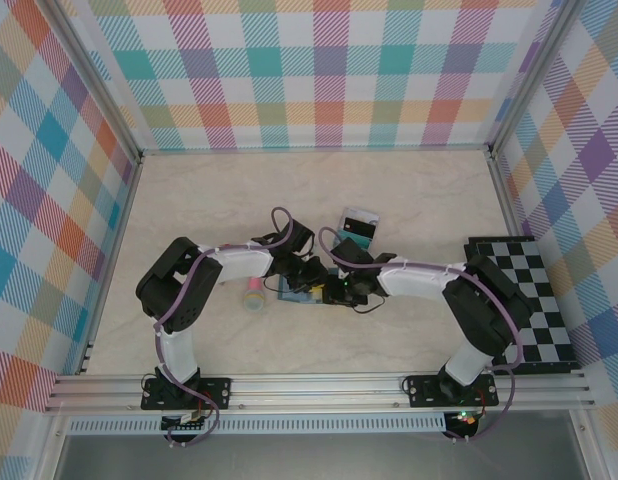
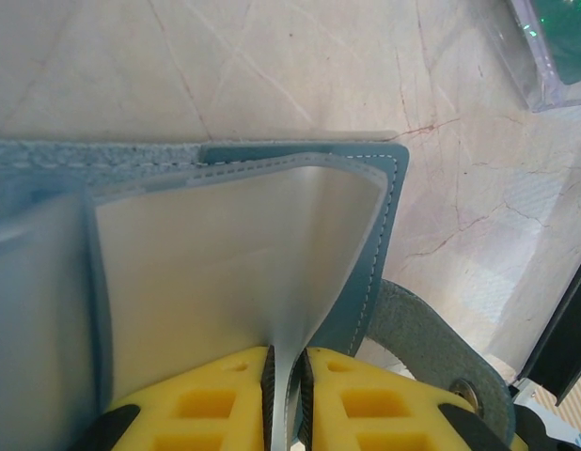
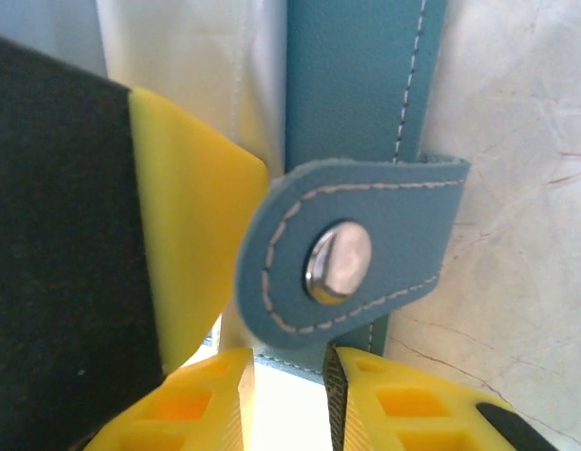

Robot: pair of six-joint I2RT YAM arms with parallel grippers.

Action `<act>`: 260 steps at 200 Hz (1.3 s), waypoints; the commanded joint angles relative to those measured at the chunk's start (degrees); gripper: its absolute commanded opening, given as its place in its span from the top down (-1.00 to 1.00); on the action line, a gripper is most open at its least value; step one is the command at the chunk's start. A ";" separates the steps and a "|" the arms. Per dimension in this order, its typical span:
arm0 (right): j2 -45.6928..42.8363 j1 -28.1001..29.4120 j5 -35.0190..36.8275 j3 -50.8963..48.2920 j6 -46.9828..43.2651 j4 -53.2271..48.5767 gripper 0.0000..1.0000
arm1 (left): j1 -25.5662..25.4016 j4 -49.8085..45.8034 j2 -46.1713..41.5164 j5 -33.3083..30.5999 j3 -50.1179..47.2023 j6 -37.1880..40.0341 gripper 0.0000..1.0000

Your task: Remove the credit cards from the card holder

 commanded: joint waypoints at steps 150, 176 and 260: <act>-11.32 0.12 9.12 -9.06 0.26 14.30 0.46 | -0.86 -3.03 -0.67 1.07 1.10 0.59 0.74; -14.12 -0.39 9.22 -8.15 -0.09 11.63 0.45 | -0.87 -1.64 -1.51 2.03 -0.05 1.30 0.69; -6.44 -7.77 -3.94 3.42 2.56 1.10 0.52 | -0.83 1.18 -5.71 2.81 -4.61 1.99 0.66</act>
